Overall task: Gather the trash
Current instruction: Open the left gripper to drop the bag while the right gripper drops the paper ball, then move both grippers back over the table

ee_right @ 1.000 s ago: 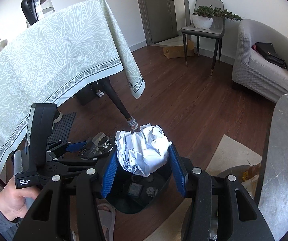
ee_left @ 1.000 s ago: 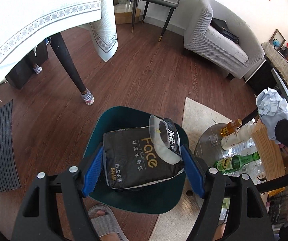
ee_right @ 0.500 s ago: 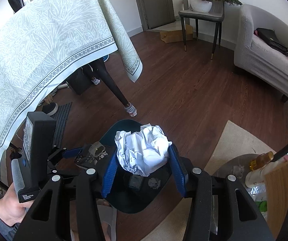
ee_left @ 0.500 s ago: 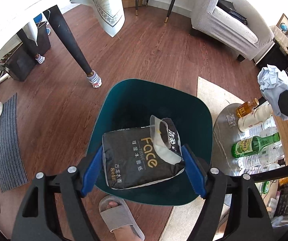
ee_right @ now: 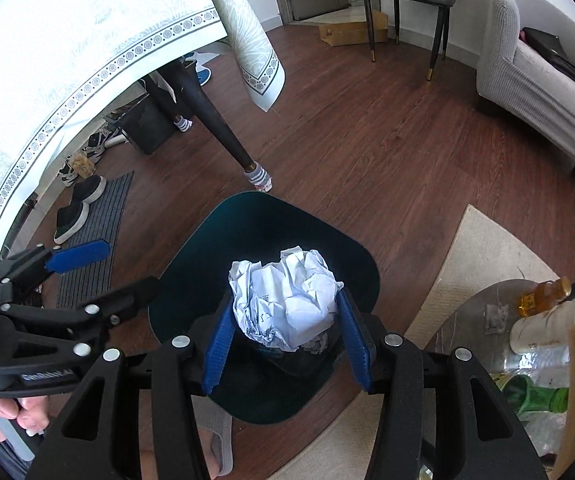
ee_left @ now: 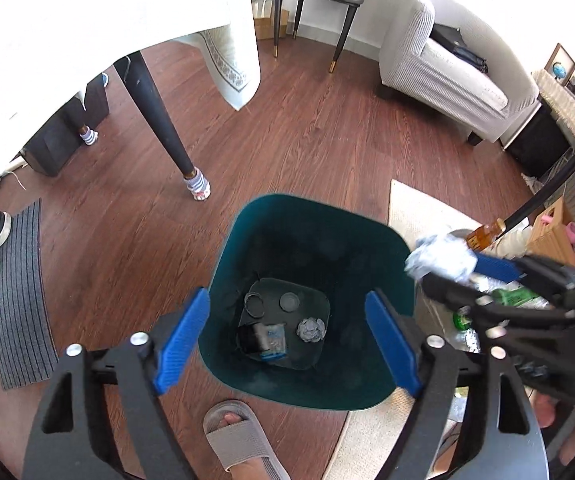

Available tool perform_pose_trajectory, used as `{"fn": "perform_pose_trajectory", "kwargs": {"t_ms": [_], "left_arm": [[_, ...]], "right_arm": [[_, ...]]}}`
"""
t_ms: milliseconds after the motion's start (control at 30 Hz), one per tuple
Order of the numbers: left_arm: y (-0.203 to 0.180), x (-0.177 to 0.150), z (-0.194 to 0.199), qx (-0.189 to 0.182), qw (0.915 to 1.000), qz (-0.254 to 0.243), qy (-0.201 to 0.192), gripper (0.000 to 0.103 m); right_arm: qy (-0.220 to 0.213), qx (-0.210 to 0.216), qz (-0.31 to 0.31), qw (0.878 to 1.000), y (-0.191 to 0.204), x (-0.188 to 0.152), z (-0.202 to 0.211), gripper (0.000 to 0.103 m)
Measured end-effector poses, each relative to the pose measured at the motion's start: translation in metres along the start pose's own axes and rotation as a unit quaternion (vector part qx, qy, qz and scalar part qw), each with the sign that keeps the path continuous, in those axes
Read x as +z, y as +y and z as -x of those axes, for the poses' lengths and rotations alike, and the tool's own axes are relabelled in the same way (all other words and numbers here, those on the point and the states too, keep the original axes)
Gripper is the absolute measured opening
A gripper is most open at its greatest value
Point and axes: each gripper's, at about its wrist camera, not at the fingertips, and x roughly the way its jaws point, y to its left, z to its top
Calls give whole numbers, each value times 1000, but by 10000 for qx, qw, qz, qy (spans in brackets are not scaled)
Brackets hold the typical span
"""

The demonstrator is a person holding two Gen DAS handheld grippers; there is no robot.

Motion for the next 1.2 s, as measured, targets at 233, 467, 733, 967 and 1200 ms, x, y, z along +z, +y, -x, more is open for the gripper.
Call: {"fn": "perform_pose_trajectory", "kwargs": {"t_ms": [233,467,733,967,1200], "left_arm": [[-2,13,39,-284,9987,59,-407,67],[-11,25,74,-532,9959,141,-716,49],[-29,35,109,-570,9921,-15,-1118,45],[-39,45,132,-552,9873,-111,-1484,40],[-44,53,154,-489,9820,-128,-1820,40]], "right_arm": [[343,-27,135,9993,13,-10,-24,51],[624,-129,247,9977,17,-18,-47,52],[854,-339,451,9947,27,-27,-66,66],[802,-342,617,9943,30,-32,-63,70],[407,-269,688,9964,31,-26,-28,70]]}}
